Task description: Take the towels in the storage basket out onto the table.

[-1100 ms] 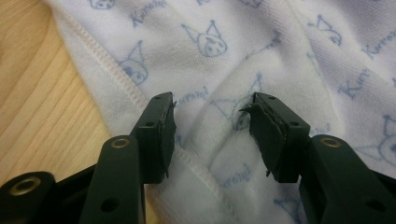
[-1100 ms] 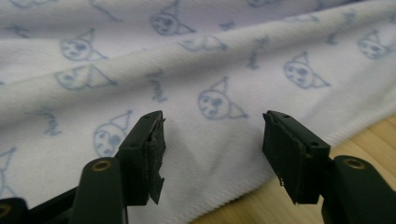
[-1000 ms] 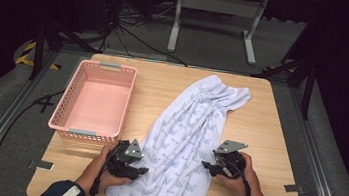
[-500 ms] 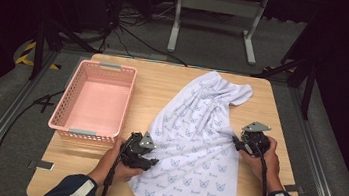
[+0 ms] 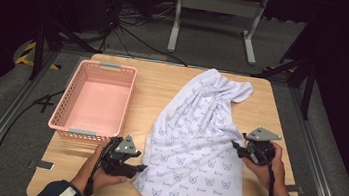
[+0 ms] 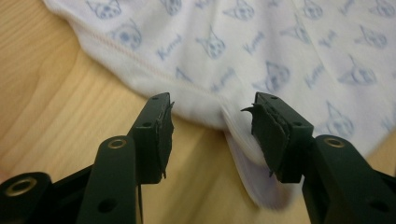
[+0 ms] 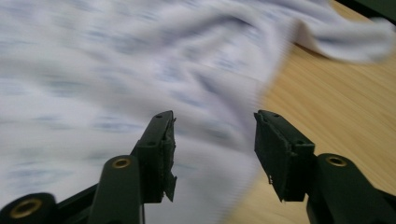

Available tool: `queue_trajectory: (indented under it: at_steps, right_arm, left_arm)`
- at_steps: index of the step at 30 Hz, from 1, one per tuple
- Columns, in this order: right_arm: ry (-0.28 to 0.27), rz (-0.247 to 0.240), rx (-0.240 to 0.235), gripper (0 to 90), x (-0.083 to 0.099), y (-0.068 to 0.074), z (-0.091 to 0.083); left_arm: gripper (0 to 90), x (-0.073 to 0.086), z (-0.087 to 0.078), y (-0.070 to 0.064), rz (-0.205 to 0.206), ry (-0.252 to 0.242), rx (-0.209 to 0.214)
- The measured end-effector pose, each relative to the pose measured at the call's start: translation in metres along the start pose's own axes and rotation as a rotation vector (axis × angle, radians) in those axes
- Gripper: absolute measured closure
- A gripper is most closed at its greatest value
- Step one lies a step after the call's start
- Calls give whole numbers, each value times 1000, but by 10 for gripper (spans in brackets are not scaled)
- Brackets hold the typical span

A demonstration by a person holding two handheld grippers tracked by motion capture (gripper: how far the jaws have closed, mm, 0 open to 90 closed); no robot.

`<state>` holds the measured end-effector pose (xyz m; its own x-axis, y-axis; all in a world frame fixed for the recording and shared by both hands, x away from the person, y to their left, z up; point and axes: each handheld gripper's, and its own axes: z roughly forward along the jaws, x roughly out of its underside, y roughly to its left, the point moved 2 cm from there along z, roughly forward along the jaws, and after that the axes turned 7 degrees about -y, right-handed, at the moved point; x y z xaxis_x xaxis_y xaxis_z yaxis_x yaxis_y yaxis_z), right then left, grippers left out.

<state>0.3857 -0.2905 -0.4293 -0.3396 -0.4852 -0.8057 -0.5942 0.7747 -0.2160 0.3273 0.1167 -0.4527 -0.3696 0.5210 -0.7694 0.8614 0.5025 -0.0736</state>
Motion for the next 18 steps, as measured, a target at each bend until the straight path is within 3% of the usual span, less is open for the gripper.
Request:
queue_trajectory:
  at_steps: [1, 2, 3, 5, 7, 8, 9, 12, 14, 16, 18]
  right_arm:
    - [-22, -25, -79, 501, -6, 20, -6]
    - [-30, -33, -125, 509, -8, 34, -9]
    - [-30, -33, -125, 509, -8, 34, -9]
    - [-35, -120, -275, 523, -15, 84, -15]
    - [-33, -147, -387, 525, -16, 118, -16]
    - [-23, -180, -459, 523, -16, 145, -14]
    - [-23, -180, -459, 523, -16, 145, -14]
    - [-10, -195, -561, 509, -14, 173, -9]
    - [1, -230, -607, 489, -12, 188, -6]
    - [11, -248, -651, 489, -11, 201, -3]
    - [17, -259, -663, 489, -11, 209, 0]
  left_arm:
    - [491, 8, -10, -7, 12, 5, -7]
    - [497, 13, -16, -9, -2, -5, 3]
    - [511, 13, -16, -9, -2, -5, 3]
    - [515, 22, -21, -10, 2, 5, 47]
    - [510, 30, -20, -11, -17, 24, 85]
    - [500, 33, -18, -12, -19, 30, 98]
    - [500, 36, -15, -14, -20, 37, 110]
    - [489, 39, -5, -17, 10, 82, 115]
    - [493, 37, -2, -18, 2, 74, 133]
    - [560, 36, -1, -19, 7, 72, 120]
    - [636, 35, 0, -22, 22, 79, 124]
